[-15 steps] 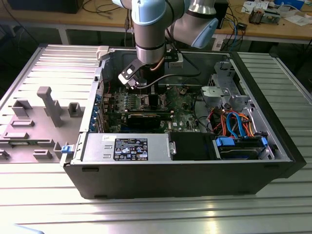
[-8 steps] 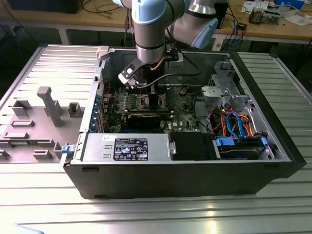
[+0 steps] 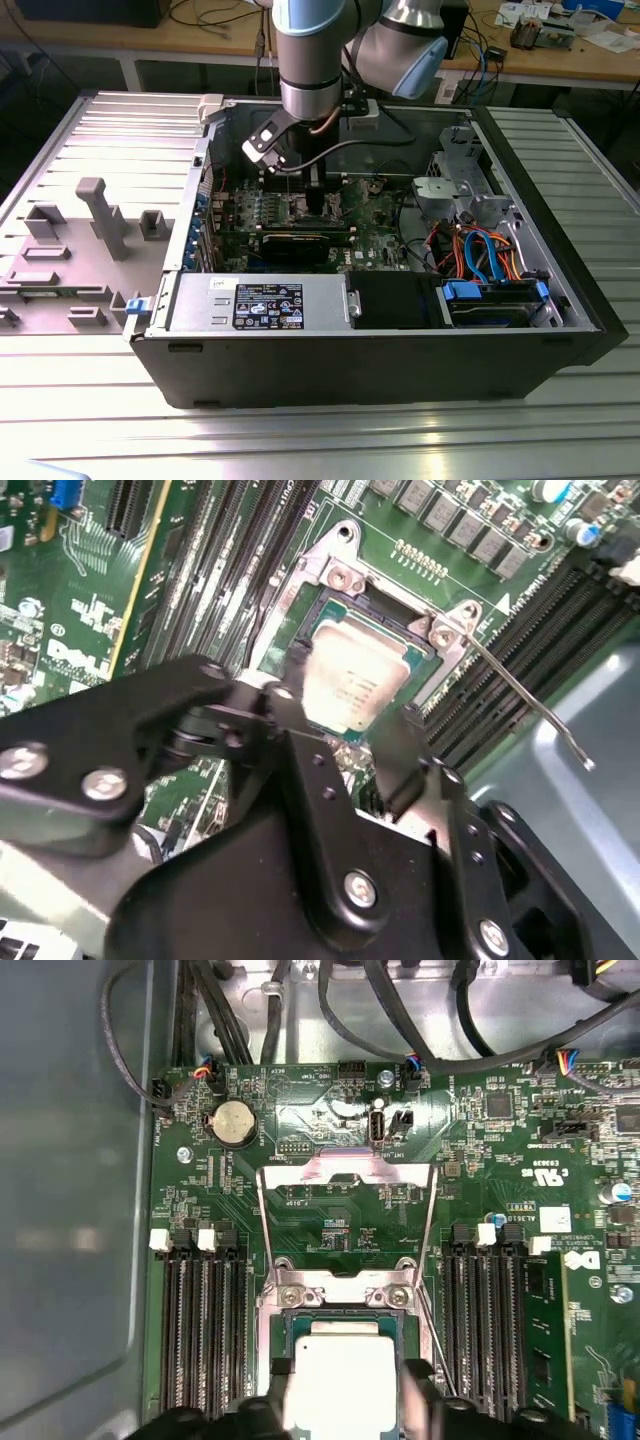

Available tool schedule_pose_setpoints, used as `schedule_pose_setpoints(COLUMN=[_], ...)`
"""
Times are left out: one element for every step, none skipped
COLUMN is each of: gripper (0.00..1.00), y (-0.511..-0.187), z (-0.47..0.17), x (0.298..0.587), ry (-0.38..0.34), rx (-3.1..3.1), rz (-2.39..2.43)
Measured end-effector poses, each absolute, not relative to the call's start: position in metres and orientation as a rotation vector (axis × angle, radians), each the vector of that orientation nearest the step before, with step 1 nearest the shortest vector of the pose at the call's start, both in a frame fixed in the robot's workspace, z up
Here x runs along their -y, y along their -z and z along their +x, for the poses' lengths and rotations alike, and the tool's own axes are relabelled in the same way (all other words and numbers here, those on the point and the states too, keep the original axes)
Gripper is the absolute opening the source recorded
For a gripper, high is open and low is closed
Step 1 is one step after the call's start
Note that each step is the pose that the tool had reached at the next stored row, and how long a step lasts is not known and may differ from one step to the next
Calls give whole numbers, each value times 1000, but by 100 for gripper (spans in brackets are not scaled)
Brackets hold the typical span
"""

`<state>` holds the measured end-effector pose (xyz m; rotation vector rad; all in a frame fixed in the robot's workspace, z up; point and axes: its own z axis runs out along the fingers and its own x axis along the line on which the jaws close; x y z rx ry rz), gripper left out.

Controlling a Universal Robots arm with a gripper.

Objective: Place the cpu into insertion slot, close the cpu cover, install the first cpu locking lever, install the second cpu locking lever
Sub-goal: 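Place the cpu into insertion slot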

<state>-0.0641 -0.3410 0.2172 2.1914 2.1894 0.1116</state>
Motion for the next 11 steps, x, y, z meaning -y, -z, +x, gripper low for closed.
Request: schedule_pose_setpoints(gripper=[47, 42, 35, 29, 29, 24, 17, 11, 11, 11, 11], y=[-220, -221, -222, -222, -222, -222, -222, -222, -222, -222, -222], z=[-64, -63, -63, -62, -62, -62, -62, -62, -62, -62, -62], x=[341, 341, 341, 341, 341, 341, 341, 341, 341, 341, 341], ry=[-108, -106, -103, -101, -100, -100, -99, -99, -99, -99, -99], rx=[-2191, -2192, -2193, -2195, -2195, -2195, -2195, -2195, -2195, -2195, -2195], rz=[2193, 2194, 2196, 2197, 2197, 2197, 2198, 2198, 2198, 2197, 2198])
